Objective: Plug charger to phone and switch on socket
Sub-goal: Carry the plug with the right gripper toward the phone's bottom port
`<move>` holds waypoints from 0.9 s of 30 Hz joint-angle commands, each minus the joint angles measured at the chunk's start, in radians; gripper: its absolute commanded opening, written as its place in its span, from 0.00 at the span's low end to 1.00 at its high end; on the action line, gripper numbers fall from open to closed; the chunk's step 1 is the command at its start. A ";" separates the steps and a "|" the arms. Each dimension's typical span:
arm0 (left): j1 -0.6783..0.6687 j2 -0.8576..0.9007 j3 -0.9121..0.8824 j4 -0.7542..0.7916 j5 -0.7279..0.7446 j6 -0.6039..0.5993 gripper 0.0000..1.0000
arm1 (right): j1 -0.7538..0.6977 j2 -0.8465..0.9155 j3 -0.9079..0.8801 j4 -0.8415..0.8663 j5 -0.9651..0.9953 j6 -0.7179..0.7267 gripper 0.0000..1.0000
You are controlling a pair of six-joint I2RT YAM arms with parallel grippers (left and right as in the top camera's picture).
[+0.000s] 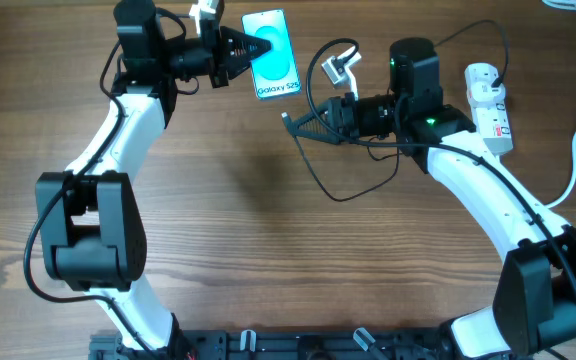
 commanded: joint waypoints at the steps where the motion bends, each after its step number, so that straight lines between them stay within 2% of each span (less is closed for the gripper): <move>1: -0.005 -0.007 0.014 0.000 0.024 0.031 0.04 | -0.005 -0.002 0.011 0.005 -0.032 0.001 0.04; 10: -0.021 -0.007 0.014 0.001 0.022 0.031 0.04 | -0.005 -0.002 0.011 0.014 0.148 0.131 0.04; 16: -0.021 -0.007 0.014 0.001 0.004 0.031 0.04 | -0.005 -0.002 0.011 0.123 0.133 0.209 0.04; 22: -0.022 -0.007 0.014 0.001 0.000 0.031 0.04 | -0.005 -0.002 0.011 0.124 0.137 0.215 0.04; 27: -0.021 -0.007 0.014 0.001 -0.005 0.031 0.04 | -0.005 -0.002 0.011 0.125 0.220 0.297 0.04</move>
